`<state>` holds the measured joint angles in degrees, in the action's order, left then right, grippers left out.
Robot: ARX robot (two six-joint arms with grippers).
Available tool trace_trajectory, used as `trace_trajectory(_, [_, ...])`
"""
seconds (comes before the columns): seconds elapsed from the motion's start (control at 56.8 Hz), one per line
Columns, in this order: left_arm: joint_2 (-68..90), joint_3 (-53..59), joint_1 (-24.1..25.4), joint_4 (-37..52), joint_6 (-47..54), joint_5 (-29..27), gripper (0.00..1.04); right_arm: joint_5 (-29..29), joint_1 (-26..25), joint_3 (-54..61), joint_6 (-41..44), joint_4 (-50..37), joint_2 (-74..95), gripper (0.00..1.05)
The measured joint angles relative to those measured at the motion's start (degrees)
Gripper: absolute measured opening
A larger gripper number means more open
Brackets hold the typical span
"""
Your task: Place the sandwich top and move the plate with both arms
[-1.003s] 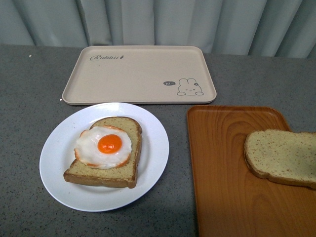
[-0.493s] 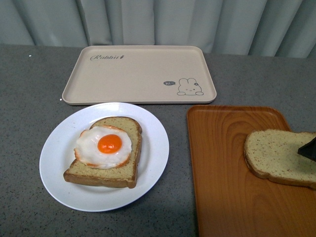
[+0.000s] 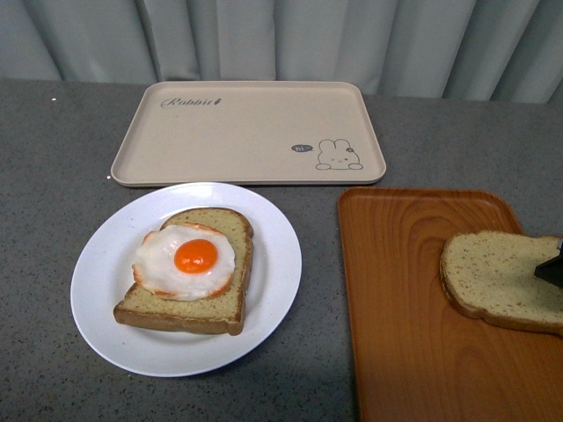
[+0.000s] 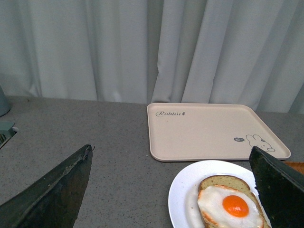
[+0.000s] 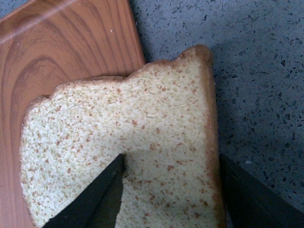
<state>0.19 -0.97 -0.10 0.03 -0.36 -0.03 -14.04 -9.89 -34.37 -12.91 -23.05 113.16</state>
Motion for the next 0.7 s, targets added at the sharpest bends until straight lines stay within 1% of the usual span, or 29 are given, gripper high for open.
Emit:
trace_trajectory(0.088, [0.0, 0.0, 0.0, 0.0, 0.0, 0.0, 0.98, 0.1, 0.0, 0.0, 0.0, 0.0, 0.0, 0.39])
trace_trajectory(0.123, [0.0, 0.0, 0.0, 0.0, 0.0, 0.0, 0.98, 0.0, 0.0, 0.0, 0.0, 0.0, 0.0, 0.36])
trace_trajectory(0.246, [0.0, 0.0, 0.0, 0.0, 0.0, 0.0, 0.98, -0.2, 0.0, 0.0, 0.0, 0.0, 0.0, 0.19])
trace_trajectory(0.387, [0.0, 0.0, 0.0, 0.0, 0.0, 0.0, 0.98, -1.0, 0.0, 0.0, 0.0, 0.0, 0.0, 0.04])
trace_trajectory(0.422, [0.0, 0.0, 0.0, 0.0, 0.0, 0.0, 0.98, -1.2, 0.1, 0.0, 0.0, 0.0, -0.2, 0.03])
trace_trajectory(0.563, [0.0, 0.0, 0.0, 0.0, 0.0, 0.0, 0.98, -3.1, 0.7, 0.1, -0.7, 1.0, -2.3, 0.03])
trace_trajectory(0.704, [0.0, 0.0, 0.0, 0.0, 0.0, 0.0, 0.98, -7.2, 1.7, 1.3, -2.1, 3.5, -9.0, 0.03])
